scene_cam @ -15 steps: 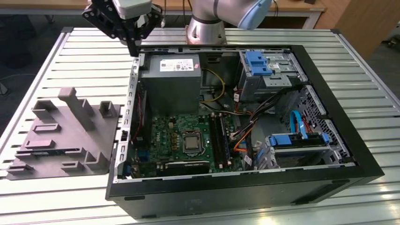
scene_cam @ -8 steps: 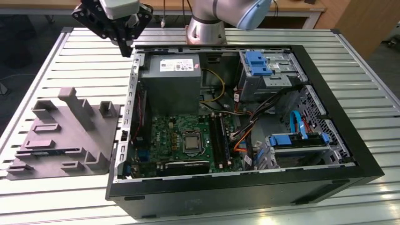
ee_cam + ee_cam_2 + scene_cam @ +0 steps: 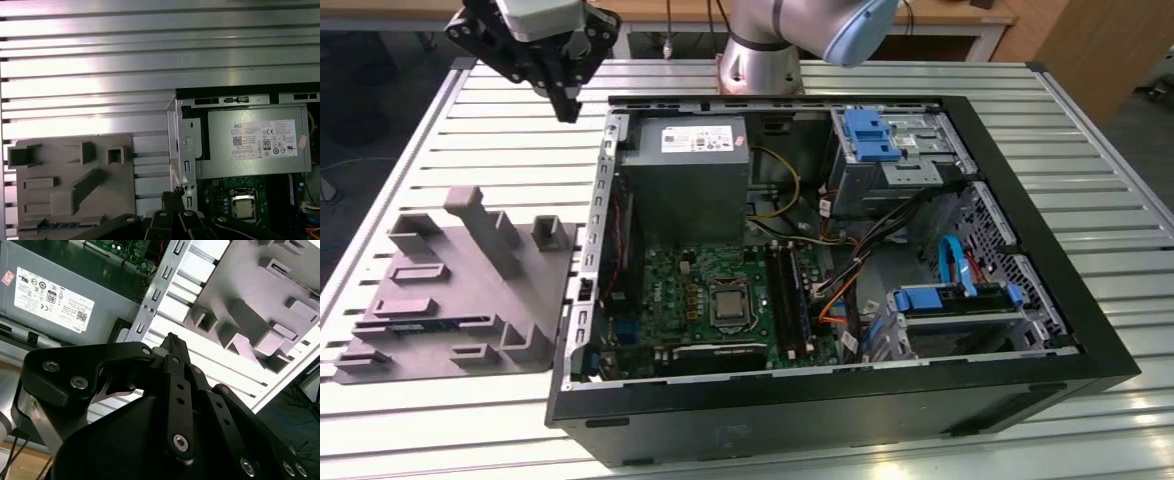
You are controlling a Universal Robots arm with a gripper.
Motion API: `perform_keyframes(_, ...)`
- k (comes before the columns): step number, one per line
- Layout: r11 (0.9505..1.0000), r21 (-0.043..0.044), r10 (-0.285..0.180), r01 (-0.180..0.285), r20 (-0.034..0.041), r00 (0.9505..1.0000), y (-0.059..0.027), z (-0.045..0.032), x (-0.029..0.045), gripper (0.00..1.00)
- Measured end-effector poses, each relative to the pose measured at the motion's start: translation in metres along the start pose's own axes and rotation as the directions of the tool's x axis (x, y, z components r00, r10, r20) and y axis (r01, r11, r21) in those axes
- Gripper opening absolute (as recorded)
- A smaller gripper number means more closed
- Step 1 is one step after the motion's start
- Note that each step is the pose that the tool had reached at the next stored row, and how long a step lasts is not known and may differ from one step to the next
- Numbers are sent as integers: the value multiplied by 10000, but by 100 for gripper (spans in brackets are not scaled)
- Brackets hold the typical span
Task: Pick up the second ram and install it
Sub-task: 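Reach for the second ram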
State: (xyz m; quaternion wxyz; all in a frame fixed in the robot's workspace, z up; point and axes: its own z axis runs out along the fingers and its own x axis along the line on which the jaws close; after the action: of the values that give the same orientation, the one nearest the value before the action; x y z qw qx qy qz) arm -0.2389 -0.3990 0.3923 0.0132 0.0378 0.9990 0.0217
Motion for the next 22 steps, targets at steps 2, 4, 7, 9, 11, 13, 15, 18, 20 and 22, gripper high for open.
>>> perform_keyframes(2, 10000, 0, 2, -2, 1, 10000, -4, -1, 52, 11)
perform_keyframes(4, 10000, 0, 1, -1, 1, 10000, -8, -2, 105, 11)
perform_keyframes(7, 10000, 0, 0, 0, 2, 10000, -14, -4, 184, 11)
perform_keyframes(9, 10000, 0, 1, -1, 3, 10000, -18, -5, 242, 11)
perform_keyframes(11, 10000, 0, 2, -2, 3, 10000, -23, -5, 303, 11)
perform_keyframes(13, 10000, -1, 1, -1, 3, 10000, -27, -5, 363, 11)
perform_keyframes(15, 10000, 0, 0, 0, 2, 10000, -32, -7, 425, 11)
perform_keyframes(18, 10000, 0, 2, -2, 4, 10000, -39, -8, 513, 11)
perform_keyframes(20, 10000, 0, 2, -2, 4, 10000, -43, -9, 570, 11)
perform_keyframes(22, 10000, 0, 1, -1, 4, 10000, -48, -10, 632, 11)
